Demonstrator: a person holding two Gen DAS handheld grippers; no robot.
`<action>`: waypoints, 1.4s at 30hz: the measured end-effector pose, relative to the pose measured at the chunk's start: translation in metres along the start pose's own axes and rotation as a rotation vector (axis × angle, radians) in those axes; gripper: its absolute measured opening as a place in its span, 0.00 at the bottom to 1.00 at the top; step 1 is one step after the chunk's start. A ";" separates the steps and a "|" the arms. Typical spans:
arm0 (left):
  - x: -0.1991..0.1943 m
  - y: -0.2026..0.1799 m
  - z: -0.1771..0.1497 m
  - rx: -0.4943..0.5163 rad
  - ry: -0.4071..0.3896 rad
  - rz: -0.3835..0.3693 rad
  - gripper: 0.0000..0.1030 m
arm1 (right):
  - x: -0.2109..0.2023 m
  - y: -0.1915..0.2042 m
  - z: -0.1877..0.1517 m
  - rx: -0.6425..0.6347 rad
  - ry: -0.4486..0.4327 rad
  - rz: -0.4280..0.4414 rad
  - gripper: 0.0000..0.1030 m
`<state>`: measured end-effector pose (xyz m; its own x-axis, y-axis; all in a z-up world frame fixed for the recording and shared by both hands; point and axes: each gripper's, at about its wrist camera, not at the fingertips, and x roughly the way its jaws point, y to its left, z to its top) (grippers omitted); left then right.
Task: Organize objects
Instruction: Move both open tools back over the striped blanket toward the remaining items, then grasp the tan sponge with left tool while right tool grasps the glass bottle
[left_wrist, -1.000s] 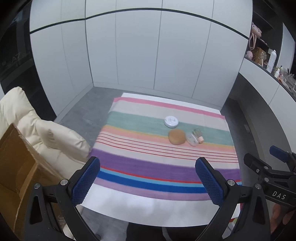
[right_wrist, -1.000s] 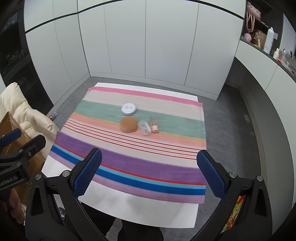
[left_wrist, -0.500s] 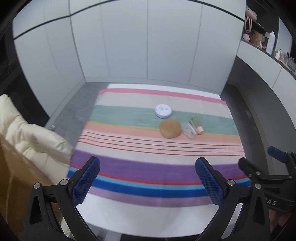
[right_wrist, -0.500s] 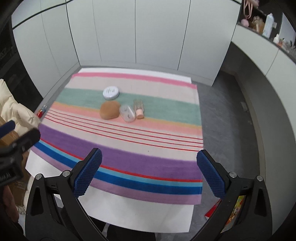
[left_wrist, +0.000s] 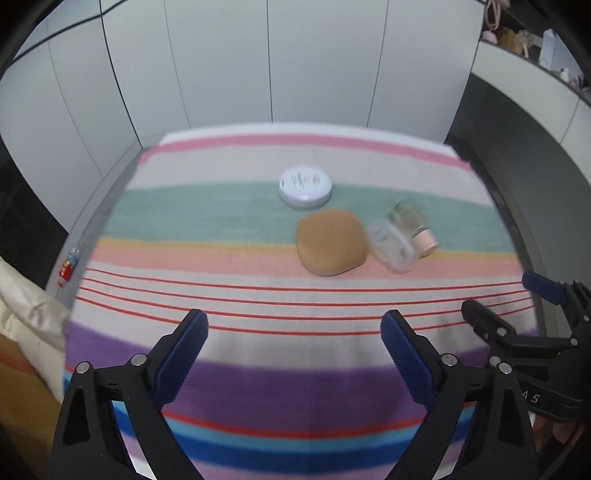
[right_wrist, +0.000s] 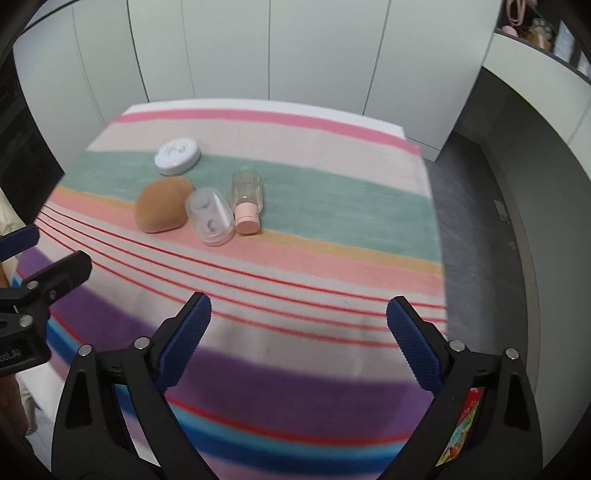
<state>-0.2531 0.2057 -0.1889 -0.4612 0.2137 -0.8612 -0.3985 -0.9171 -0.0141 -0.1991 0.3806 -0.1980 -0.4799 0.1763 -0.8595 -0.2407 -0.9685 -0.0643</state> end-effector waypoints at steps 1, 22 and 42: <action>0.010 0.000 -0.001 -0.005 0.012 -0.002 0.91 | 0.010 0.000 0.002 -0.001 0.004 0.001 0.93; 0.078 -0.007 0.037 0.019 -0.030 -0.017 0.89 | 0.076 0.023 0.056 -0.048 -0.112 0.086 0.46; 0.029 -0.022 0.045 -0.001 -0.074 -0.052 0.54 | 0.043 0.011 0.046 -0.014 -0.063 0.095 0.28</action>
<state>-0.2931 0.2475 -0.1909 -0.4971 0.2854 -0.8194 -0.4225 -0.9044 -0.0587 -0.2616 0.3856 -0.2126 -0.5521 0.0937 -0.8285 -0.1797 -0.9837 0.0085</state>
